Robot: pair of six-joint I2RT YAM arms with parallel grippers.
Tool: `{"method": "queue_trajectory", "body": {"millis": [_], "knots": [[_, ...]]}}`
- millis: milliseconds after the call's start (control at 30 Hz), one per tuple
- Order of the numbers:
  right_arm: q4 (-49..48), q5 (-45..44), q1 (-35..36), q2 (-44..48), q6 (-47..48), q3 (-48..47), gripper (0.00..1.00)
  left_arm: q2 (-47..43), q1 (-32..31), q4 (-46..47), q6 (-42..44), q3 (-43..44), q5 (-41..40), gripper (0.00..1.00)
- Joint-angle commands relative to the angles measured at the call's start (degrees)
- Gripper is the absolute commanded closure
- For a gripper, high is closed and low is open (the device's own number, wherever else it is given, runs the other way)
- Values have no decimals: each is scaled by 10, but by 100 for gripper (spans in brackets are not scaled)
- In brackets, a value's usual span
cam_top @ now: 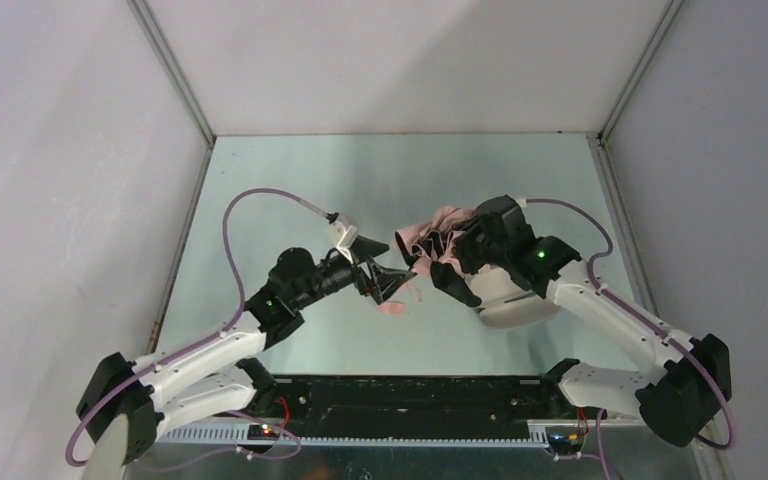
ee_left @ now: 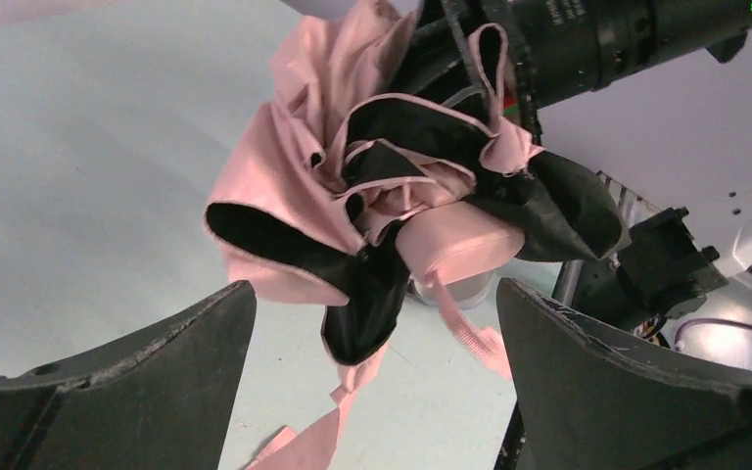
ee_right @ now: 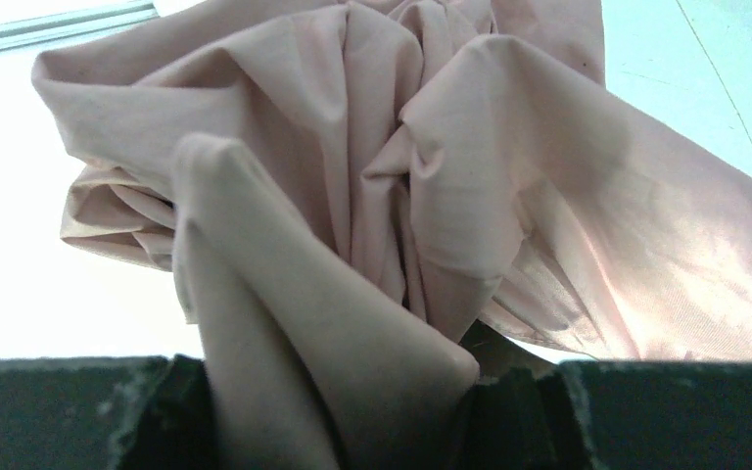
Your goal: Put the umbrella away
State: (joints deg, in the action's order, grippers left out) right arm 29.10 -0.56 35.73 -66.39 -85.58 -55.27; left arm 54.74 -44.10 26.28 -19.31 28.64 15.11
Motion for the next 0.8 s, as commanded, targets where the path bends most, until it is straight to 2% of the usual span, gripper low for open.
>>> {"method": "queue_trajectory", "body": {"millis": [0, 133, 200, 300, 567, 767], "knots": [[-15, -36, 8, -10, -19, -32, 100, -6, -20, -51, 87, 34, 22, 0], [42, -45, 10, -36, -22, -71, 100, -30, -81, -104, 274, 28, -68, 0], [75, -44, 10, -48, -24, -92, 100, -37, -87, -118, 330, 24, -67, 0], [114, -47, 17, -58, -27, -116, 100, -36, -89, -118, 379, 27, -93, 0], [127, -39, 36, -61, -35, -127, 100, 23, -118, -88, 507, 65, -164, 0], [130, -30, 48, -63, -43, -127, 100, 75, -137, -57, 537, 82, -158, 0]]}}
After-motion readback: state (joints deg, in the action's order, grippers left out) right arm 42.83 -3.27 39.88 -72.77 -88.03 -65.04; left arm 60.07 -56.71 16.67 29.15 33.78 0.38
